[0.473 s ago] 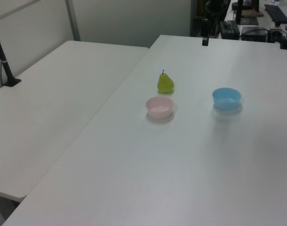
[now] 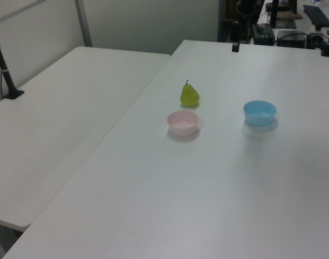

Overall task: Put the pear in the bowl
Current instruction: 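Move the open gripper from above the blue bowl toward the green pear, then lower the gripper over the green pear and close it around the pear, then lift the held pear and carry it over the pink bowl, then lower the pear into the pink bowl and open the gripper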

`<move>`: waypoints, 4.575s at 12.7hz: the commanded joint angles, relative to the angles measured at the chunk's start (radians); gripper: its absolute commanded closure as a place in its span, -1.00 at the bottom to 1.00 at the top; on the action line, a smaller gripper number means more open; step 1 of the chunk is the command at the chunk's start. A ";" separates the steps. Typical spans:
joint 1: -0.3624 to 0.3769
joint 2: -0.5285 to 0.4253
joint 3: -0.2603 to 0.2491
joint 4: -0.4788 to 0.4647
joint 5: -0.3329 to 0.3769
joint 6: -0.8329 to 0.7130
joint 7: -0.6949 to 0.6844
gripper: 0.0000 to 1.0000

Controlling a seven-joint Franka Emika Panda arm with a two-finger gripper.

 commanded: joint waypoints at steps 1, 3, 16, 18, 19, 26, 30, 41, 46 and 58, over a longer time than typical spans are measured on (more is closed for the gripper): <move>0.000 0.000 -0.006 0.010 0.017 -0.005 -0.007 -1.00; -0.011 0.026 -0.006 0.020 0.023 0.085 -0.018 -1.00; -0.079 0.469 -0.007 0.087 0.005 0.643 -0.016 -1.00; -0.077 0.509 -0.007 0.087 0.003 0.700 -0.016 -1.00; -0.077 0.525 -0.007 0.087 0.003 0.726 -0.016 -1.00; -0.071 0.602 -0.006 0.093 0.005 0.857 -0.006 -0.24; -0.072 0.592 -0.007 0.093 0.006 0.857 -0.007 0.48; 0.045 0.231 0.004 0.023 0.006 0.515 0.172 0.45; 0.185 0.291 0.005 0.006 -0.107 0.540 0.370 0.42; 0.170 0.468 0.002 -0.006 -0.159 0.723 0.409 0.42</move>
